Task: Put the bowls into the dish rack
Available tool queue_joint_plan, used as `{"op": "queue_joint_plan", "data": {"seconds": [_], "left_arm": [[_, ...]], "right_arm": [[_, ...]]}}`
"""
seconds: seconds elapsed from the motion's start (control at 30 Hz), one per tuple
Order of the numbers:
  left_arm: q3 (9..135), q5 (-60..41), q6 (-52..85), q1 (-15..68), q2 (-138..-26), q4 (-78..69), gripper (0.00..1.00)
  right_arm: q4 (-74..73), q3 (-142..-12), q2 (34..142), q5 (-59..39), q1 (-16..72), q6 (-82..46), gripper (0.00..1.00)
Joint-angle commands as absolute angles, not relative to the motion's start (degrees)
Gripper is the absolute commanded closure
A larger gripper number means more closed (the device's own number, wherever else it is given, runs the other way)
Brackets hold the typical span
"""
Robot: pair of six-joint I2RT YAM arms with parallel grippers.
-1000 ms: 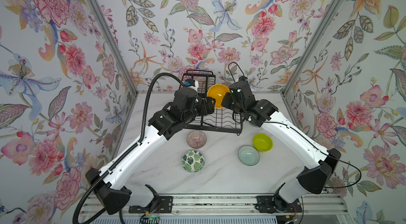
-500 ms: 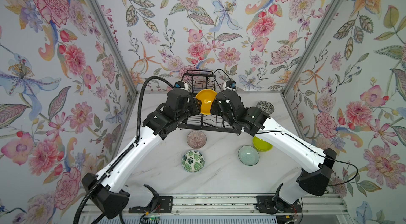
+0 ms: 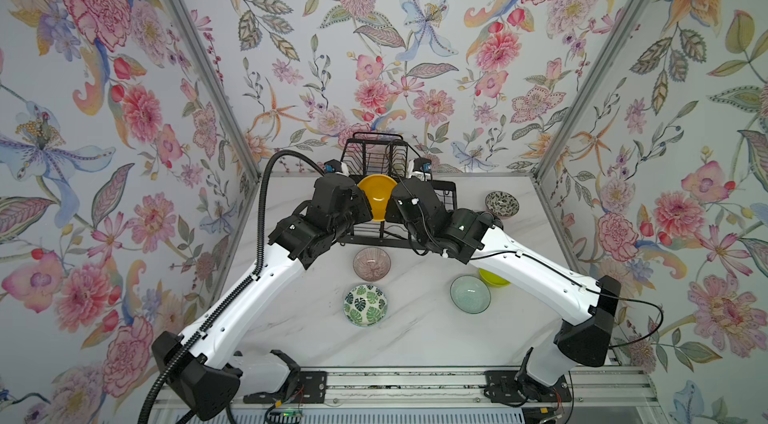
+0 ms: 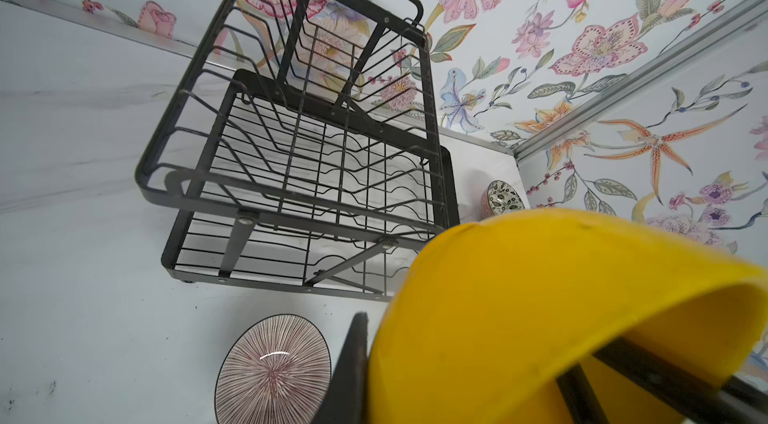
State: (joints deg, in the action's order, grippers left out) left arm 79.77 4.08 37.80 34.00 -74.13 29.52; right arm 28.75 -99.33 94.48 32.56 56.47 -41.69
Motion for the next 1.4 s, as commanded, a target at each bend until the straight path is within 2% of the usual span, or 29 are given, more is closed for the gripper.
{"op": "queue_joint_plan", "data": {"seconds": [0.0, 0.17, 0.23, 0.33, 0.37, 0.5, 0.63, 0.8, 1.0, 1.13, 1.17, 1.23, 1.37], "left_arm": [[81.1, 7.5, 37.4, 33.1, -71.9, 25.2, 1.0], [82.0, 11.4, 34.1, 33.1, -73.4, 19.0, 1.0], [82.7, 14.1, 32.1, 33.1, -75.2, 15.9, 1.0], [84.2, 18.4, 29.4, 33.1, -77.9, 13.0, 1.0], [84.3, 18.9, 28.4, 33.1, -78.6, 11.5, 1.0], [81.8, 19.4, 23.3, 34.4, -80.6, 0.7, 1.0], [79.9, 22.5, 16.1, 38.4, -83.5, -9.5, 1.0], [80.5, 22.4, 12.7, 41.8, -88.1, -16.3, 1.0], [80.9, 23.0, 8.9, 46.0, -93.8, -24.1, 1.0], [82.1, 23.5, 6.6, 48.1, -96.5, -26.8, 1.0], [82.2, 23.8, 5.9, 48.5, -96.9, -27.4, 1.0], [82.2, 24.5, 5.9, 49.2, -97.4, -28.3, 1.0], [80.5, 25.3, 6.0, 49.8, -97.1, -30.4, 1.0]], "right_arm": [[27.9, -100.5, 92.7, 31.3, 54.1, -44.7, 0.6], [25.8, -100.0, 90.4, 24.2, 51.0, -47.1, 0.4], [24.5, -98.8, 88.6, 23.7, 50.4, -48.5, 0.28], [22.4, -96.6, 85.4, 21.0, 47.9, -53.8, 0.02], [22.2, -96.1, 84.4, 20.8, 47.1, -55.4, 0.01], [23.9, -94.6, 79.8, 22.2, 42.5, -65.9, 0.01], [26.8, -94.0, 76.2, 22.7, 37.5, -84.8, 0.01], [25.7, -93.4, 75.1, 18.6, 35.0, -101.6, 0.01], [18.7, -90.9, 75.8, 15.5, 36.1, -109.4, 0.01], [15.2, -87.9, 75.1, 17.2, 37.6, -111.5, 0.02], [13.8, -86.6, 74.8, 17.7, 37.7, -112.1, 0.04], [10.9, -83.8, 74.0, 19.0, 37.9, -113.6, 0.16], [6.8, -80.2, 73.4, 20.0, 37.8, -115.2, 0.22]]}}
